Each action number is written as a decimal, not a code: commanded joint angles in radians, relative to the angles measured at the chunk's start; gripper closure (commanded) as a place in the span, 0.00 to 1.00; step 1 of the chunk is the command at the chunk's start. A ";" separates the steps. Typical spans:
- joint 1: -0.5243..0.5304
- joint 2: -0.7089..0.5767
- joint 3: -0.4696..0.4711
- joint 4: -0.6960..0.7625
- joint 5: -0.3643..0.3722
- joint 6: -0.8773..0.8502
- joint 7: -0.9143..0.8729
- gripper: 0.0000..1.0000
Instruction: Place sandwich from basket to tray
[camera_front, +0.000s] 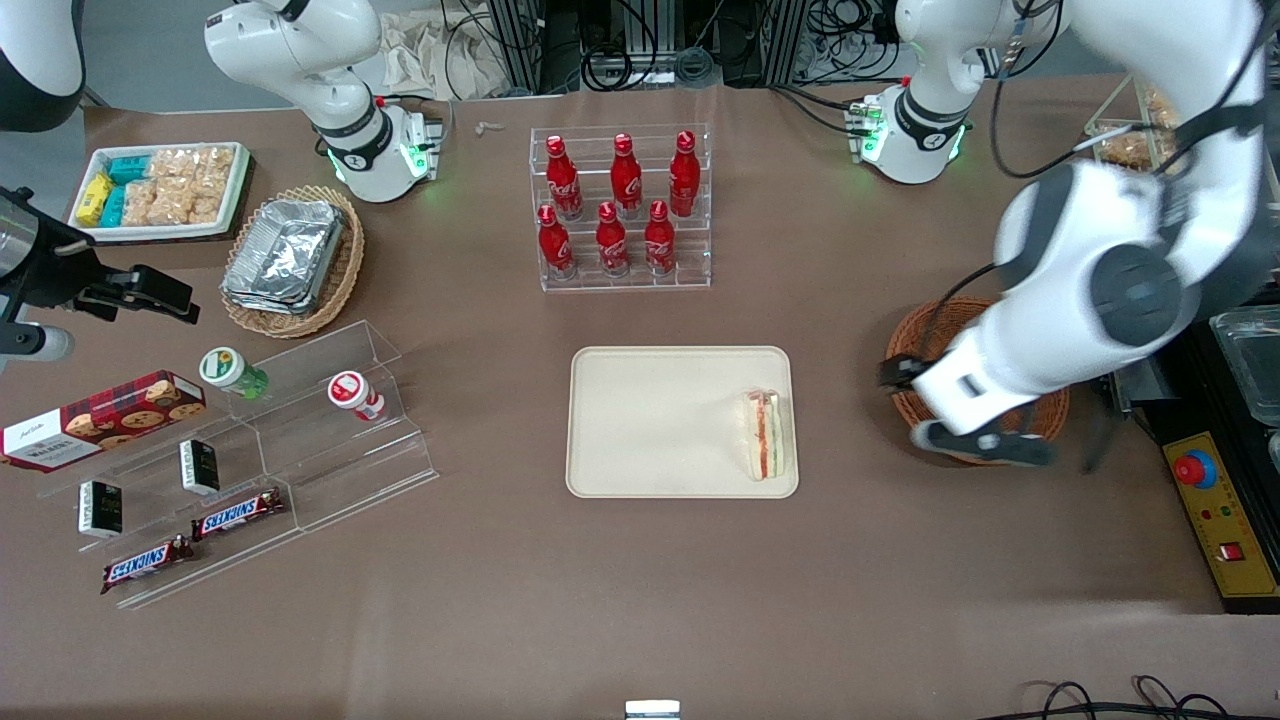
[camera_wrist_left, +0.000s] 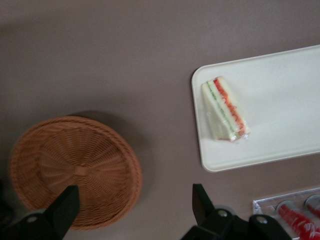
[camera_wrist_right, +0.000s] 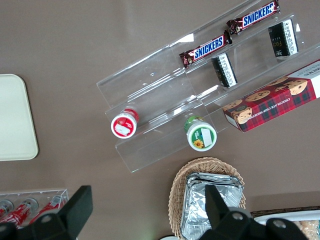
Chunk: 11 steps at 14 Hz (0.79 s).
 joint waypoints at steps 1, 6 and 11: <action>0.086 -0.050 -0.008 0.052 0.012 -0.080 0.129 0.00; 0.132 -0.113 -0.003 0.066 0.085 -0.128 0.137 0.00; 0.155 -0.096 0.008 0.120 0.090 -0.146 0.021 0.00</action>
